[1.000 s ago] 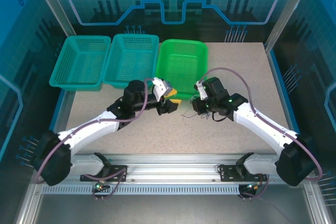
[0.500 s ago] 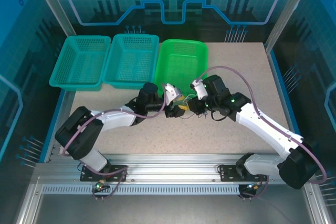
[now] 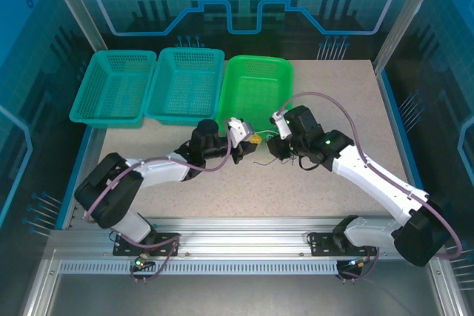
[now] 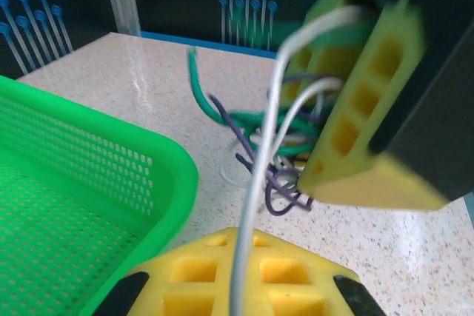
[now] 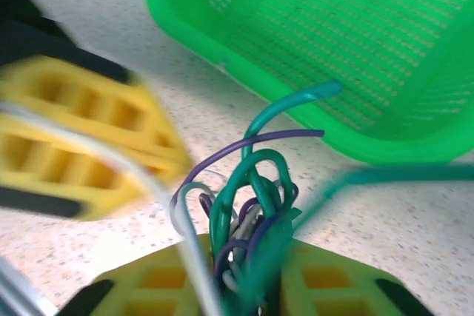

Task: Untangle the cables

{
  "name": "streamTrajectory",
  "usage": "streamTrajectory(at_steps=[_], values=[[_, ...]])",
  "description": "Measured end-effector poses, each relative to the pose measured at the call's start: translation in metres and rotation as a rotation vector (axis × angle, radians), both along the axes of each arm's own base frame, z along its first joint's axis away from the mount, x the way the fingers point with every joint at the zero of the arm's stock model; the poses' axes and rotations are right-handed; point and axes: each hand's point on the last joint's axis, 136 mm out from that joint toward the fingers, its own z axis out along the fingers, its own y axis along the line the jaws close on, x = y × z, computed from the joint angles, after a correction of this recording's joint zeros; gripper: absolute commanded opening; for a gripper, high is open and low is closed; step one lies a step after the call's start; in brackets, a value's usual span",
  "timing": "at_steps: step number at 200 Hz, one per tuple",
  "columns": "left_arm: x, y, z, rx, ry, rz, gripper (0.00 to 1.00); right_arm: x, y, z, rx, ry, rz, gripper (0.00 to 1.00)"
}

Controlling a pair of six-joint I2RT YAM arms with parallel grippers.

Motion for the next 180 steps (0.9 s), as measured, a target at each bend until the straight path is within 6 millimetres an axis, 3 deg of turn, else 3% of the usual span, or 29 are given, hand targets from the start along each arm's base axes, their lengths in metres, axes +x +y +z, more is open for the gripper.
streamTrajectory(at_steps=[16, 39, 54, 71, 80, 109, 132, 141, 158, 180], values=[[-0.002, 0.008, 0.023, -0.039, -0.023, 0.035, 0.00, 0.003, -0.007, -0.018, -0.049, 0.018, -0.030, 0.26], [-0.013, 0.014, 0.055, -0.099, -0.024, 0.048, 0.00, 0.005, -0.002, -0.045, -0.063, 0.050, -0.034, 0.14], [-0.018, 0.016, 0.053, -0.097, 0.020, 0.059, 0.00, 0.007, 0.008, -0.051, -0.035, 0.045, -0.030, 0.18], [-0.017, 0.022, 0.046, -0.080, 0.068, 0.097, 0.00, 0.010, 0.013, -0.057, -0.016, 0.049, -0.034, 0.39], [-0.016, 0.026, 0.047, -0.077, 0.081, 0.122, 0.00, 0.009, 0.012, -0.064, -0.015, 0.069, -0.052, 0.44], [-0.016, 0.038, 0.052, -0.063, 0.098, 0.185, 0.00, -0.003, 0.014, -0.086, -0.003, 0.121, -0.025, 0.43], [-0.010, 0.047, 0.040, -0.013, 0.132, 0.252, 0.00, -0.011, 0.025, -0.090, 0.053, 0.135, 0.018, 0.15], [-0.008, 0.050, 0.035, 0.000, 0.145, 0.278, 0.00, -0.017, 0.029, -0.092, 0.069, 0.136, 0.041, 0.11], [-0.003, 0.057, 0.028, 0.021, 0.174, 0.331, 0.00, -0.022, 0.032, -0.095, 0.090, 0.140, 0.044, 0.15], [-0.002, 0.073, 0.020, 0.046, 0.222, 0.399, 0.00, -0.019, 0.033, -0.099, 0.120, 0.139, 0.009, 0.35]])
